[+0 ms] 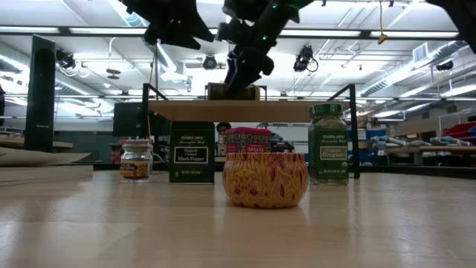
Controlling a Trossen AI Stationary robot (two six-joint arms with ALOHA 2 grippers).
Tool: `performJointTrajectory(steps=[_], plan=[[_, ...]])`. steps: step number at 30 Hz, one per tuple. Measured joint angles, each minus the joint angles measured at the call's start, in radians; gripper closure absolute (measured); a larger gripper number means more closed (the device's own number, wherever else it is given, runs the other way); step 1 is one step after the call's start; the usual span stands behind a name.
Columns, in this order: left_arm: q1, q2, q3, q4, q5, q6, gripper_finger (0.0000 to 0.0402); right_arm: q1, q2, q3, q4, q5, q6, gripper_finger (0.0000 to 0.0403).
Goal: Shelf spices
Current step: Remove the yellow seasoning bottle from the shelf
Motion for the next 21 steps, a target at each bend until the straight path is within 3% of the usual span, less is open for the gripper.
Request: performJointTrajectory(steps=[5, 12, 19, 21], plan=[[0.000, 0.000, 0.000, 0.003, 0.000, 0.001, 0.0117, 0.001, 0.062, 0.096, -0.135, 0.038, -0.039, 0.0121], [0.000, 0.000, 0.000, 0.002, 0.000, 0.003, 0.0117, -0.005, 0.075, 0.115, -0.192, 0.039, -0.037, 0.0127], [0.000, 0.000, 0.000, 0.003, 0.000, 0.003, 0.0117, 0.022, 0.069, 0.115, -0.232, 0.116, -0.035, 0.0188], [0.000, 0.000, 0.000, 0.004, 0.000, 0.003, 0.0117, 0.034, 0.069, 0.115, -0.244, 0.152, -0.034, 0.0189]])
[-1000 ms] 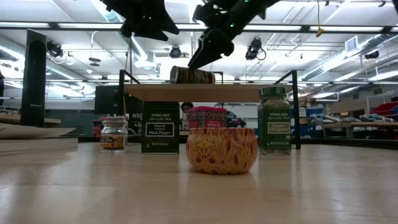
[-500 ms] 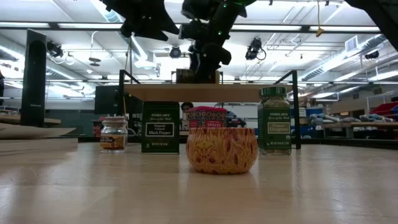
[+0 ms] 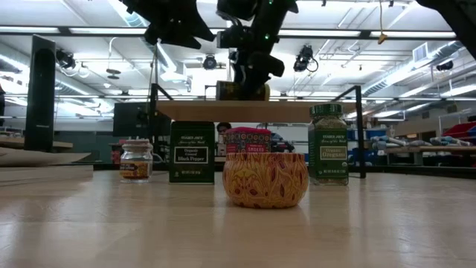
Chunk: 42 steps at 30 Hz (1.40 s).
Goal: Shelf spices
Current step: Remove the yellow seasoning bottle from the shelf
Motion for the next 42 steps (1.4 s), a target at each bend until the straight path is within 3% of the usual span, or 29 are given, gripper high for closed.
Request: performJointTrajectory(steps=[14, 21, 29, 33, 37, 42], plan=[[0.000, 0.000, 0.000, 0.000, 0.000, 0.000, 0.0117, 0.146, 0.001, -0.004, -0.054, 0.323, -0.065, 0.0189], [0.000, 0.000, 0.000, 0.000, 0.000, 0.000, 0.0117, 0.243, -0.009, -0.006, -0.198, 0.488, -0.058, 0.0189], [0.000, 0.000, 0.000, 0.010, 0.002, -0.003, 0.0117, 0.357, -0.022, -0.006, -0.445, 0.583, 0.112, 0.0189], [0.000, 0.000, 0.000, 0.009, 0.008, -0.008, 0.0117, 0.408, -0.028, -0.006, -0.612, 0.543, 0.300, 0.0189], [0.000, 0.000, 0.000, 0.007, 0.008, -0.010, 0.0117, 0.469, -0.050, -0.010, -0.604, 0.425, 0.416, 0.0189], [0.000, 0.000, 0.000, 0.009, 0.022, -0.031, 0.0117, 0.541, -0.078, -0.008, -0.605, 0.353, 0.546, 0.0189]])
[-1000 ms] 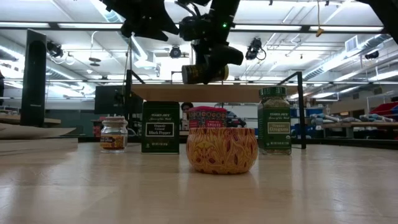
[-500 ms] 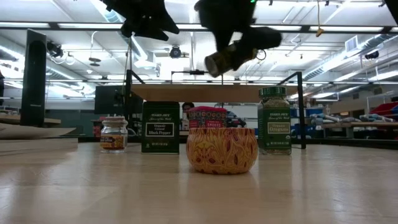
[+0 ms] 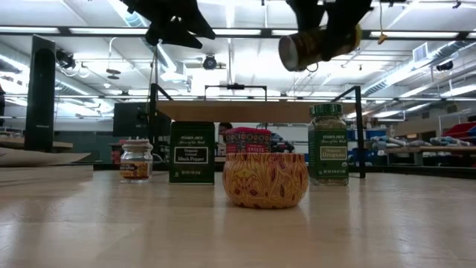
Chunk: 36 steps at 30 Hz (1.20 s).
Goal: Shelf spices
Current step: Remove the yellow seasoning bottle from the shelf
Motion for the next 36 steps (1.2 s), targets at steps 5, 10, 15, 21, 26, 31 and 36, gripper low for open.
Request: performJointTrajectory(steps=[5, 10, 15, 21, 26, 31, 36], plan=[[-0.001, 0.000, 0.000, 0.001, 0.024, -0.005, 0.0117, 0.034, -0.030, 0.000, -0.002, -0.141, 0.173, 0.0189], [-0.001, 0.000, 0.000, 0.000, 0.024, -0.006, 0.0117, 0.069, -0.038, 0.000, 0.000, -0.355, 0.300, 0.0189], [-0.001, 0.000, 0.000, 0.000, 0.038, -0.006, 0.0117, 0.101, -0.040, 0.000, 0.001, -0.575, 0.421, 0.0189], [-0.001, 0.000, 0.000, -0.001, 0.040, -0.006, 0.0117, 0.108, -0.040, -0.038, -0.001, -0.760, 0.552, 0.0189], [-0.001, 0.000, 0.000, -0.002, 0.057, -0.004, 0.0117, 0.093, -0.040, -0.159, 0.000, -0.894, 0.601, 0.0189], [-0.001, 0.000, 0.000, -0.002, 0.073, -0.001, 0.0117, 0.061, -0.039, -0.323, 0.000, -0.991, 0.613, 0.0189], [-0.001, 0.000, 0.000, -0.003, 0.073, 0.000, 0.0117, 0.025, -0.039, -0.472, 0.000, -1.064, 0.588, 0.0188]])
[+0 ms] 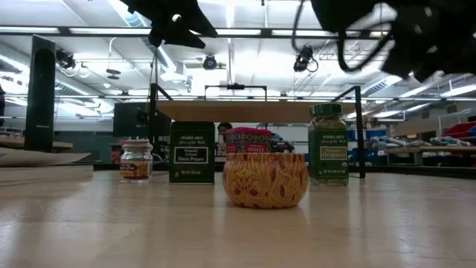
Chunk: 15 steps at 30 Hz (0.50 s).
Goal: Shelf spices
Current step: Remove the yellow seasoning bottle from the shelf
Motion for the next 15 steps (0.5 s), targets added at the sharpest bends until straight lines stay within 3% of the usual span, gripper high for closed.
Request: performJointTrajectory(steps=[8, 15], plan=[[0.000, 0.000, 0.000, -0.009, 0.000, 0.002, 0.0117, -0.052, 0.000, -0.188, 0.000, -0.063, -0.080, 0.0190], [0.000, 0.000, 0.000, -0.020, 0.000, 0.002, 0.0117, -0.076, 0.000, -0.268, 0.000, -0.071, -0.115, 0.0190]])
